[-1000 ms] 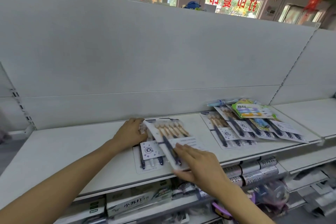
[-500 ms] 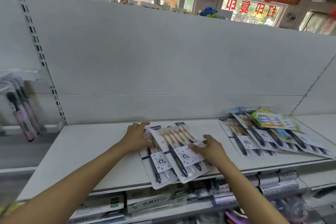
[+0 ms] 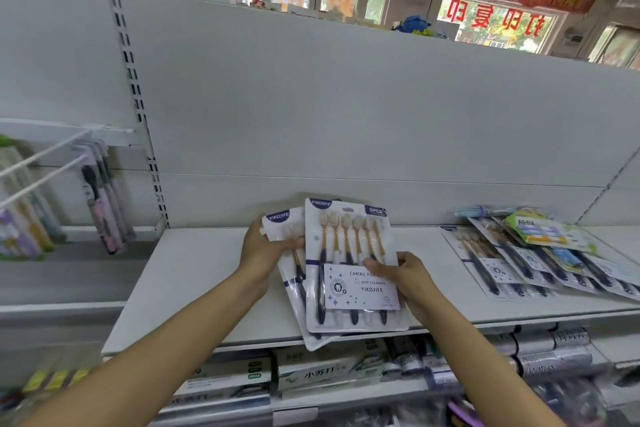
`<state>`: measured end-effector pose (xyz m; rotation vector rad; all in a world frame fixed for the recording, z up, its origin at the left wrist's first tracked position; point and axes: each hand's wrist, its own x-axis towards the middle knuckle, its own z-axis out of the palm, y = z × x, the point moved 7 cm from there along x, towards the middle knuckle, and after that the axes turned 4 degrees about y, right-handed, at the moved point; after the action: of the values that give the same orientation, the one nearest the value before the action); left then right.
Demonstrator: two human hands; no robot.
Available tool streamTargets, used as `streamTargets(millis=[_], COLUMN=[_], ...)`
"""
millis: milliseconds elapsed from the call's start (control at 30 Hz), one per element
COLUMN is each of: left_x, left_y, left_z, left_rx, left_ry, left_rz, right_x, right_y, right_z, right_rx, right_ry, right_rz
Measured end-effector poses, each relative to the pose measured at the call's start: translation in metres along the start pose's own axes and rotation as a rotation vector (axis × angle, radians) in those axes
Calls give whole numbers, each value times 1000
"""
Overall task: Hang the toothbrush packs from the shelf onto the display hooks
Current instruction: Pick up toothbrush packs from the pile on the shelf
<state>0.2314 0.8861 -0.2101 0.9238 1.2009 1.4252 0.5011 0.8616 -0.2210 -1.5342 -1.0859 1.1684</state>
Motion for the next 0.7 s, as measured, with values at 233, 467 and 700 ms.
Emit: streamTargets(millis=[233,467,700], left_x=[-31,-45,-61], left_y=[31,64,82], left_z=[-32,-114,-191], left_rx=[75,92,186], left_ry=[-231,-178,-191], left_rz=[90,144,170], right_x=[-31,-84,-141], right_y=[-9,-29,-40], right_z=[45,102,159], right_rx=[115,116,105], right_ry=[64,64,-62], right_rz=[-47,-156,-215])
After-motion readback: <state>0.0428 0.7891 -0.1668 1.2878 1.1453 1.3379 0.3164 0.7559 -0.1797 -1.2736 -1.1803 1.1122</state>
